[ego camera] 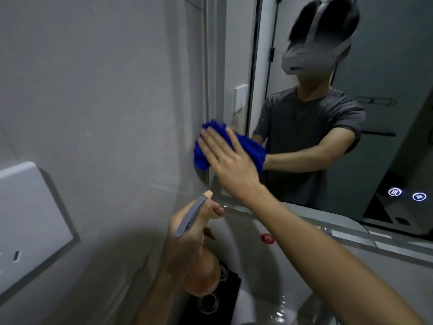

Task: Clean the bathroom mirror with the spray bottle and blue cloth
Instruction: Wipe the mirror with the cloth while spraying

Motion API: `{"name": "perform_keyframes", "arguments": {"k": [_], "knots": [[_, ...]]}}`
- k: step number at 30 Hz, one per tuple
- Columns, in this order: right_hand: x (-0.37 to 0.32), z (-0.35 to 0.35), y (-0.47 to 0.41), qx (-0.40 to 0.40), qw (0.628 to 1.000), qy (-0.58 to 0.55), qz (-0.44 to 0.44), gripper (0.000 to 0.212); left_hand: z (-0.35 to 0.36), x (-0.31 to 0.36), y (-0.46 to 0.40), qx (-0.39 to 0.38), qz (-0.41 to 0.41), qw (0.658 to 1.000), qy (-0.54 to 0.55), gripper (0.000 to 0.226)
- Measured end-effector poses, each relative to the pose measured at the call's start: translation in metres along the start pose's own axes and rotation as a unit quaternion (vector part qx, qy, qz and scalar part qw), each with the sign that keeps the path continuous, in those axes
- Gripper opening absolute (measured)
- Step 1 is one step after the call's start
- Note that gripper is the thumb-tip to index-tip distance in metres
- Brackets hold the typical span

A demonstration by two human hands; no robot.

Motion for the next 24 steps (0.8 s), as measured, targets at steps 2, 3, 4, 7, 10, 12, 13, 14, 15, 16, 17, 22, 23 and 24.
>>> {"name": "perform_keyframes", "arguments": {"k": [2,3,4,7,10,12,13,14,15,16,17,22,23,24], "knots": [[-0.016,0.031,0.032,-0.091,0.995,0.015,-0.023,0.081,0.000,-0.003,0.003,-0.010,-0.004,1.000,-0.009,0.031],[-0.024,0.045,0.048,-0.135,0.990,0.020,-0.029,0.082,-0.001,-0.004,0.005,-0.012,0.000,1.000,-0.018,0.030],[-0.030,0.057,0.063,-0.163,0.986,0.017,-0.031,0.080,-0.002,-0.005,0.006,-0.013,0.006,1.000,-0.027,0.030],[-0.042,0.074,0.091,-0.194,0.979,-0.037,-0.038,0.075,-0.007,-0.008,0.009,-0.011,0.013,0.999,-0.032,0.036],[-0.049,0.061,0.101,-0.149,0.979,-0.140,-0.015,0.066,-0.010,-0.006,0.013,-0.005,0.011,1.000,-0.029,0.033],[-0.048,0.042,0.109,-0.068,0.958,-0.271,0.065,0.061,-0.012,-0.003,0.018,-0.001,0.015,1.000,-0.020,0.031],[-0.047,0.032,0.115,-0.043,0.927,-0.353,0.121,0.059,-0.012,-0.002,0.022,0.004,0.010,1.000,-0.012,0.033],[-0.046,0.023,0.121,-0.028,0.884,-0.429,0.182,0.058,-0.013,0.000,0.026,0.011,0.003,1.000,-0.004,0.035],[-0.046,0.010,0.128,-0.019,0.836,-0.488,0.250,0.056,-0.015,0.001,0.032,0.017,-0.001,1.000,-0.001,0.035],[-0.046,0.001,0.137,-0.007,0.782,-0.538,0.315,0.054,-0.016,0.002,0.038,0.022,-0.003,1.000,-0.003,0.033],[-0.048,-0.007,0.147,0.007,0.723,-0.584,0.370,0.053,-0.019,0.003,0.044,0.025,-0.002,1.000,-0.008,0.030],[-0.079,-0.047,0.209,0.069,0.446,-0.746,0.489,0.050,-0.037,0.008,0.083,0.038,0.006,0.999,-0.037,0.020],[-0.087,-0.055,0.220,0.076,0.400,-0.768,0.494,0.052,-0.041,0.008,0.091,0.035,0.010,0.998,-0.047,0.021],[-0.096,-0.064,0.230,0.080,0.356,-0.784,0.502,0.055,-0.044,0.007,0.099,0.031,0.009,0.998,-0.054,0.022]]}}
Point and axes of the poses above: each hand's wrist, its own y-axis away from the middle knuckle, its own z-axis out of the palm, x = y × z, the point moved 4 cm from there along -y, towards the middle knuckle, and after that the axes turned 15 degrees about -y, right-handed, at the moved point
